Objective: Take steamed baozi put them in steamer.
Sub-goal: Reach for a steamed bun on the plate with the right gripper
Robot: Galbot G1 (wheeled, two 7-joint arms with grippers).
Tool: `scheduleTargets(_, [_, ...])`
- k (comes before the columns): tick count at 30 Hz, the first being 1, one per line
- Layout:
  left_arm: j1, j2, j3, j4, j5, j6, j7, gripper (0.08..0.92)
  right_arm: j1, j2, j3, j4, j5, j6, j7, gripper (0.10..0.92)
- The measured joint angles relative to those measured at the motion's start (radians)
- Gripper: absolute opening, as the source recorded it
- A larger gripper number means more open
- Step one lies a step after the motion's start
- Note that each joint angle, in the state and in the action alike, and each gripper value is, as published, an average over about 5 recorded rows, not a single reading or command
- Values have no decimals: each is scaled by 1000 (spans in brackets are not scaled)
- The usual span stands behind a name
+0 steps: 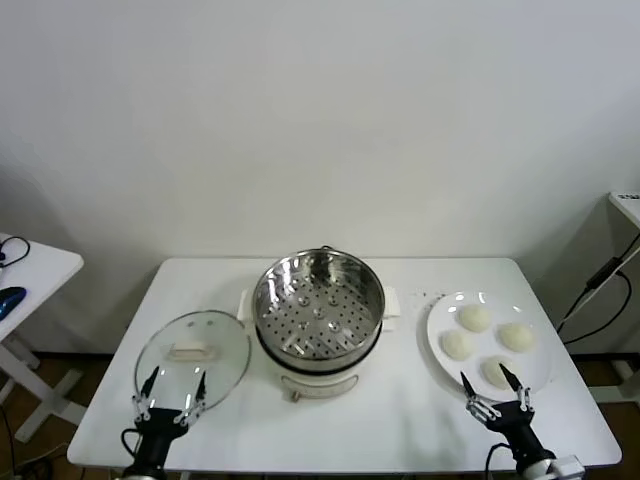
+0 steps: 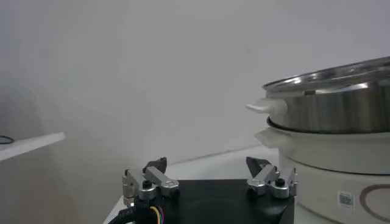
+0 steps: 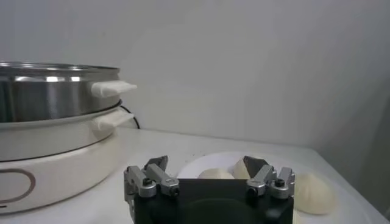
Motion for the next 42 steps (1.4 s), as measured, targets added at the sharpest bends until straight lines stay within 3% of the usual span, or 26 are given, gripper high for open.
scheduleTargets(8, [-11,7,8,-8,-14,0,-11,823,63,-80,33,-30,-29,-37,-112,823])
scheduleTargets(21, [-23,30,24,-4,-28,-2,-32,823,349,-363,-63,-223,-126,-58,-404,823])
scheduleTargets(31, [-33,31,32,7,-31,1,-33,823,833,-522,-443,-463,-262,-10,-701,823])
scheduleTargets(42, [-25,27,39,-2,-28,3,-33,823,1432,-498,-956,-749,-438,18,-996,823])
